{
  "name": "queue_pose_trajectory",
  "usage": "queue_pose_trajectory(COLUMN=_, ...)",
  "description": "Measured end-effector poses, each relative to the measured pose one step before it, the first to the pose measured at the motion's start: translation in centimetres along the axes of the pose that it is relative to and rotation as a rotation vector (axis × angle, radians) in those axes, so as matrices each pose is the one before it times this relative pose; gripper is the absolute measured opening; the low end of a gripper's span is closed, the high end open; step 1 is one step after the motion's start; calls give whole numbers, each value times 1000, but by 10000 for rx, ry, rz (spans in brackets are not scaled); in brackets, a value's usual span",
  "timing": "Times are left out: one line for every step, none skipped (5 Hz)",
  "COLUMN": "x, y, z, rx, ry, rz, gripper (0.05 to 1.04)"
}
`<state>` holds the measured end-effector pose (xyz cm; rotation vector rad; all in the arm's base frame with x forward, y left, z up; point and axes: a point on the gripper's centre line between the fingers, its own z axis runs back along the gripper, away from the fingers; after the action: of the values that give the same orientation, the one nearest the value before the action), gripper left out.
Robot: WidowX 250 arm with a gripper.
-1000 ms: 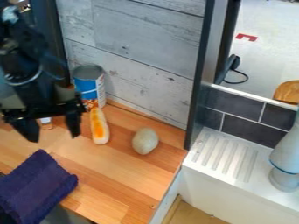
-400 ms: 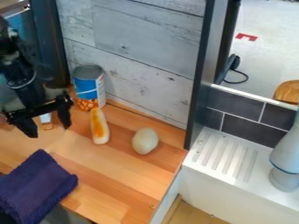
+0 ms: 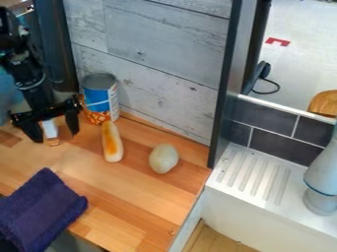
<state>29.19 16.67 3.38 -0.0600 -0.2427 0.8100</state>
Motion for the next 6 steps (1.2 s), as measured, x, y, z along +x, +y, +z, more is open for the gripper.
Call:
queue_pose_trajectory(x=1180, y=606, z=-64, rx=536, ry=-32, rz=-109, gripper=1001)
queue_pose_trajectory(x=300, y=-339, z=-788, rx=582, ry=8, rz=93, gripper=1001)
queue_pose_trajectory(x=450, y=-655, z=39, rx=313, ry=-164, rz=-185, gripper=1001)
queue_pose_trajectory(x=621, y=-177, z=-522, rx=63, ry=91, rz=43, gripper=1001)
queue_pose_trajectory(x=496, y=122, z=-216, rx=196, ry=138, rz=-96, gripper=1001)
queue_pose_trajectory(x=430, y=140, z=25, rx=132, ry=100, rz=-20, gripper=1001)
